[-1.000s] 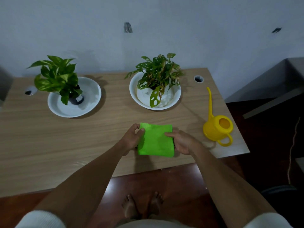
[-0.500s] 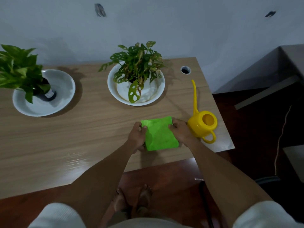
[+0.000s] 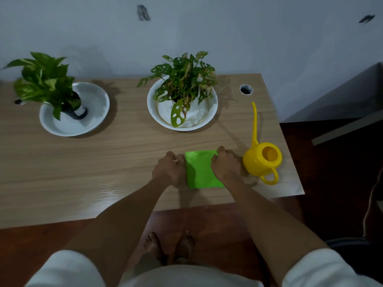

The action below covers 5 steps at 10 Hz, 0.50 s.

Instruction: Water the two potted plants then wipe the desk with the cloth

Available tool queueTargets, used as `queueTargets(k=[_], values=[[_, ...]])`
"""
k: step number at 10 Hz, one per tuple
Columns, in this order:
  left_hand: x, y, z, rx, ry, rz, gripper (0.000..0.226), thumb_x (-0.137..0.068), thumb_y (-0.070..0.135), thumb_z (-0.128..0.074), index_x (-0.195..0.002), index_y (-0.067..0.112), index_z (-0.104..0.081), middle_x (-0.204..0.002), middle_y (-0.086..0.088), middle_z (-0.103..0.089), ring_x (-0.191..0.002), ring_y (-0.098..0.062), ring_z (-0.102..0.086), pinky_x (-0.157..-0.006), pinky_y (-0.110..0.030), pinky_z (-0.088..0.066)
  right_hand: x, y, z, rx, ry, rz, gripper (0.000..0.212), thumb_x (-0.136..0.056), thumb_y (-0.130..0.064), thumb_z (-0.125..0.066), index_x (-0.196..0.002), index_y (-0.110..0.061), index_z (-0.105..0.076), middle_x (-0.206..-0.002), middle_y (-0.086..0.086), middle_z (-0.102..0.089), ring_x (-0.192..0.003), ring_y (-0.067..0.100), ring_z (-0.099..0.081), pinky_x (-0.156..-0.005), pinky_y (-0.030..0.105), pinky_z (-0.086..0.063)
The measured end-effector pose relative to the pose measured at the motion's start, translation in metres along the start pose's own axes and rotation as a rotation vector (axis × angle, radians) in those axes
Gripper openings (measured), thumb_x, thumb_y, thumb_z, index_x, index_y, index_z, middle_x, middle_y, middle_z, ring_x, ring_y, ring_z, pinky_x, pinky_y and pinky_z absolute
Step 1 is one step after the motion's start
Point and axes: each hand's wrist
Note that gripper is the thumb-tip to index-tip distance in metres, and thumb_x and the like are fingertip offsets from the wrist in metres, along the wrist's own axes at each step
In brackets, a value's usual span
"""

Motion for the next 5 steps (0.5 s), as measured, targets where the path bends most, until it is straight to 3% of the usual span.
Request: queueTargets(k=[1, 3, 4, 5], values=[[-0.002, -0.020, 0.027, -0.121, -0.012, -0.062, 0.026, -0.098, 0.045, -0.054, -0.115, 0.027, -0.061, -0.114, -0.009, -0.072, -0.109, -0.035, -0.068, -0.092, -0.041, -0.054, 0.008, -0.023, -0.009, -0.145, -0.076, 0.110, 0.029, -0.097, -0.024, -0.054, -0.123, -0.012, -0.059, -0.110, 0.018, -0.070, -0.104, 0.039, -0.066, -0.080, 0.042, -0.053], [-0.004, -0.081, 0.079, -0.274, 0.026, -0.164, 0.035, -0.102, 0.030, -0.053, -0.132, 0.015, -0.059, -0.130, -0.013, -0.062, -0.121, -0.036, -0.059, -0.095, -0.043, -0.049, 0.026, -0.075, -0.033, -0.207, -0.120, 0.166, 0.026, -0.096, -0.022, -0.052, -0.120, -0.016, -0.059, -0.118, 0.014, -0.069, -0.109, 0.037, -0.065, -0.084, 0.041, -0.051], [-0.003, -0.111, 0.107, -0.270, 0.008, -0.179, 0.043, -0.101, 0.024, -0.053, -0.142, 0.011, -0.055, -0.145, -0.015, -0.053, -0.132, -0.038, -0.053, -0.105, -0.045, -0.048, 0.037, -0.105, -0.044, -0.205, -0.122, 0.188, 0.025, -0.096, -0.021, -0.051, -0.118, -0.015, -0.060, -0.118, 0.013, -0.069, -0.108, 0.036, -0.065, -0.086, 0.041, -0.052], [-0.008, -0.136, 0.126, -0.323, 0.009, -0.231, 0.059, -0.101, 0.022, -0.053, -0.157, 0.008, -0.038, -0.166, -0.016, -0.033, -0.151, -0.037, -0.035, -0.118, -0.047, -0.038, 0.041, -0.128, -0.061, -0.195, -0.087, 0.193, 0.028, -0.096, -0.018, -0.051, -0.120, -0.012, -0.062, -0.119, 0.014, -0.066, -0.113, 0.036, -0.060, -0.091, 0.042, -0.052]])
Point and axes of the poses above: each hand's wrist, its own x-axis away from the middle knuckle, its own z-axis out of the back of the hand, y = z × x
